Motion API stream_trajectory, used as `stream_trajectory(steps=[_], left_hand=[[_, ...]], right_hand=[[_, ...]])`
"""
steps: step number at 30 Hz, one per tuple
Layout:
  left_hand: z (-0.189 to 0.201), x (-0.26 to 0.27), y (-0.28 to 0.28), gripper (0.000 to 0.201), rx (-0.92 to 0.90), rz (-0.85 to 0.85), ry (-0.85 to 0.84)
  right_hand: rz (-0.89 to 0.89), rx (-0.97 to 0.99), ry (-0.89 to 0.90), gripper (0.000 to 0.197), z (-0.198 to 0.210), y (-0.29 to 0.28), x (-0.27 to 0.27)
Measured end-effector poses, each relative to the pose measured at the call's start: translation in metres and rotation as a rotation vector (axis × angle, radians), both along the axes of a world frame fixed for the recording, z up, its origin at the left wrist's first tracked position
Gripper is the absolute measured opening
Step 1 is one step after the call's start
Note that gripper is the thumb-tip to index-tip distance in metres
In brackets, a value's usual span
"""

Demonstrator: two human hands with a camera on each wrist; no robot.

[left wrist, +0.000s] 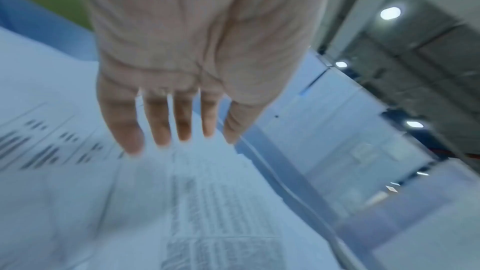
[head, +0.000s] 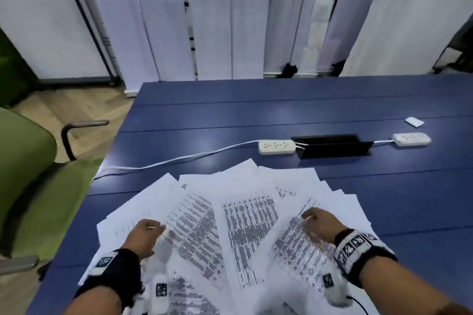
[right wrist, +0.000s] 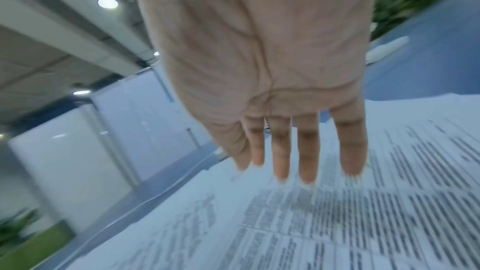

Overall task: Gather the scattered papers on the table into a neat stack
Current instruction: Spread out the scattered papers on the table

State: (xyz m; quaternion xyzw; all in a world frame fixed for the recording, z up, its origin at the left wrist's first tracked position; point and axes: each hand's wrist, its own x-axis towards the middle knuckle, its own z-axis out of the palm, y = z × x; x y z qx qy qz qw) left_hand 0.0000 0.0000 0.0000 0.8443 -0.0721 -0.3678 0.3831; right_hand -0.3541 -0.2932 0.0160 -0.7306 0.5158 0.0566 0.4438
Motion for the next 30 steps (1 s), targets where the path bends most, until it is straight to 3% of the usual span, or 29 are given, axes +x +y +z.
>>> stream_trajectory(steps=[2, 4, 7, 11, 14, 17, 21, 24, 27, 30], left_hand=[[-0.015, 0.009, 0.003, 0.041, 0.199, 0.092, -0.185], [-0.026, 0.010, 0.014, 0.054, 0.477, 0.073, -0.275], [-0.040, -0.004, 0.026, 0.051, 0.621, -0.092, -0.415], [-0.032, -0.022, 0.011, 0.046, 0.540, -0.226, -0.415], [-0.022, -0.034, -0.013, 0.059, 0.574, -0.372, -0.449], [-0.018, -0.040, -0.036, 0.059, 0.516, -0.496, -0.482], [-0.021, -0.053, -0.065, 0.064, 0.241, -0.597, -0.403], [-0.020, -0.061, -0.073, 0.072, 0.004, -0.466, -0.359], [-0.026, -0.053, -0.054, 0.068, 0.131, -0.146, -0.393], [-0.034, -0.055, -0.036, 0.070, 0.306, -0.154, -0.344]], right_hand=[[-0.227, -0.209, 0.034, 0.026, -0.010, -0.003, -0.001], [-0.384, -0.336, 0.192, 0.038, -0.018, 0.000, -0.012], [-0.493, -0.287, 0.427, 0.071, -0.030, 0.015, -0.035], [-0.308, -0.110, 0.525, 0.093, -0.039, 0.020, -0.023], [-0.083, -0.137, 0.452, 0.090, -0.038, 0.030, 0.002], [0.120, -0.169, 0.383, 0.088, -0.032, 0.039, 0.026], [0.246, -0.186, 0.189, 0.080, -0.029, 0.049, 0.039], [-0.156, -0.345, 0.025, 0.066, -0.023, 0.041, 0.020], [-0.626, -0.306, 0.274, 0.065, -0.018, 0.026, -0.019], [-0.661, -0.192, 0.480, 0.082, -0.019, 0.023, -0.043]])
